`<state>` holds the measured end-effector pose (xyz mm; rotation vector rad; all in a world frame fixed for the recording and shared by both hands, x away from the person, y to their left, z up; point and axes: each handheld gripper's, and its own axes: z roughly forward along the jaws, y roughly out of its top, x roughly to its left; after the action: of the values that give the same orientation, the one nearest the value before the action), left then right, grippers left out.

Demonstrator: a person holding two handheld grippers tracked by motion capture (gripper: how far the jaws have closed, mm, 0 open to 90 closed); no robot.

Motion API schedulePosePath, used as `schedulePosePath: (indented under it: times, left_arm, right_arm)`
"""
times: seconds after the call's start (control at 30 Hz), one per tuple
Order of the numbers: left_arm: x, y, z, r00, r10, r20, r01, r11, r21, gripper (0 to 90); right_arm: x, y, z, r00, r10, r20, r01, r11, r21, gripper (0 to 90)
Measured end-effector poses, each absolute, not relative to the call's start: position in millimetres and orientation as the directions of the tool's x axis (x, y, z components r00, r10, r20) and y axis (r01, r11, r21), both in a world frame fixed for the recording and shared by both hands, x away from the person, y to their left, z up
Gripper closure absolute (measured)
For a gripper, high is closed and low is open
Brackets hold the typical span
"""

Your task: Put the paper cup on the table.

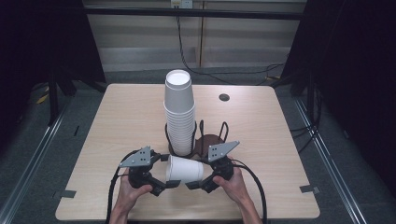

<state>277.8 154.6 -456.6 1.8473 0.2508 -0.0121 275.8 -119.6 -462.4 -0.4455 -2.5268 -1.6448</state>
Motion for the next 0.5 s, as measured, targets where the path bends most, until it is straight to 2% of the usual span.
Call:
schedulePosePath:
  times: [0.13,0.27,0.5]
  left_arm:
    - [276.8,154.1,-456.5,0.976,0.17,-0.136,0.179,-0.271,0.946,11.1]
    - [275.6,156.7,-454.4,0.972,0.193,-0.137,0.187,-0.274,0.944,11.0]
    - [276.0,160.4,-453.4,0.969,0.214,-0.126,0.186,-0.288,0.939,11.0]
  right_arm:
    - [274.8,-118.6,-463.5,-0.952,0.204,0.227,0.291,0.382,0.877,19.1]
    - [273.6,-120.2,-465.9,-0.947,0.231,0.222,0.294,0.353,0.888,13.3]
    - [270.0,-125.7,-469.9,-0.934,0.288,0.212,0.301,0.316,0.9,12.9]
